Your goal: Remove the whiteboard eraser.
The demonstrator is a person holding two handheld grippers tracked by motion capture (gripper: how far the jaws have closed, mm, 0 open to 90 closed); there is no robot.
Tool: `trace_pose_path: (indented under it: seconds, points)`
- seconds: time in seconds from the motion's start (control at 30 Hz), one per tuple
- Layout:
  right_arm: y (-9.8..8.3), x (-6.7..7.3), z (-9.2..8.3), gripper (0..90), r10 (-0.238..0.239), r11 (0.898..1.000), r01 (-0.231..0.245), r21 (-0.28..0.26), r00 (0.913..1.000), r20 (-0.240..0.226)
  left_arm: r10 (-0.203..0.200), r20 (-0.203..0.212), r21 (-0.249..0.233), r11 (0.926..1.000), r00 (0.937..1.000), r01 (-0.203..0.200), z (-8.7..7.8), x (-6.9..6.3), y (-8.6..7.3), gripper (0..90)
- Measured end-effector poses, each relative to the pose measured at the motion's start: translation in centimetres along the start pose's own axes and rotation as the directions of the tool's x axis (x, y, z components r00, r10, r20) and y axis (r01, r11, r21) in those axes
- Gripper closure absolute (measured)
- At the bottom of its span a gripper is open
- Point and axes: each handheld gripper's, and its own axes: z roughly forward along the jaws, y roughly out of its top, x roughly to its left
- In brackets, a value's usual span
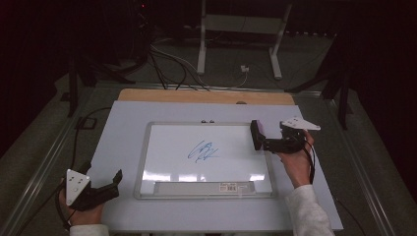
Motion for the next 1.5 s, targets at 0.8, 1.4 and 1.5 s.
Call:
trace_pose_path:
  seconds: [0.8, 1.4, 1.5]
  points:
    - [0.0, -2.6, 3.5, 0.2, 0.072, 0.996, -0.073, 0.055, 0.9971, 0.025, -0.014, 0.006, 0.005, 0.9999, 0.9999, 0.014, 0.1, 0.0, -0.3, 0.5]
    - [0.3, -3.8, 5.8, 4.1, 0.129, 0.983, -0.13, 0.127, 0.9914, 0.017, -0.019, 0.007, 0.009, 0.9998, 0.9998, 0.019, 0.2, 0.1, -0.3, 0.5]
    - [0.1, -4.0, 6.2, 8.0, 0.154, 0.977, -0.154, 0.148, 0.988, 0.012, -0.018, 0.007, 0.011, 0.9998, 0.9998, 0.018, 0.2, 0.1, -0.4, 0.5]
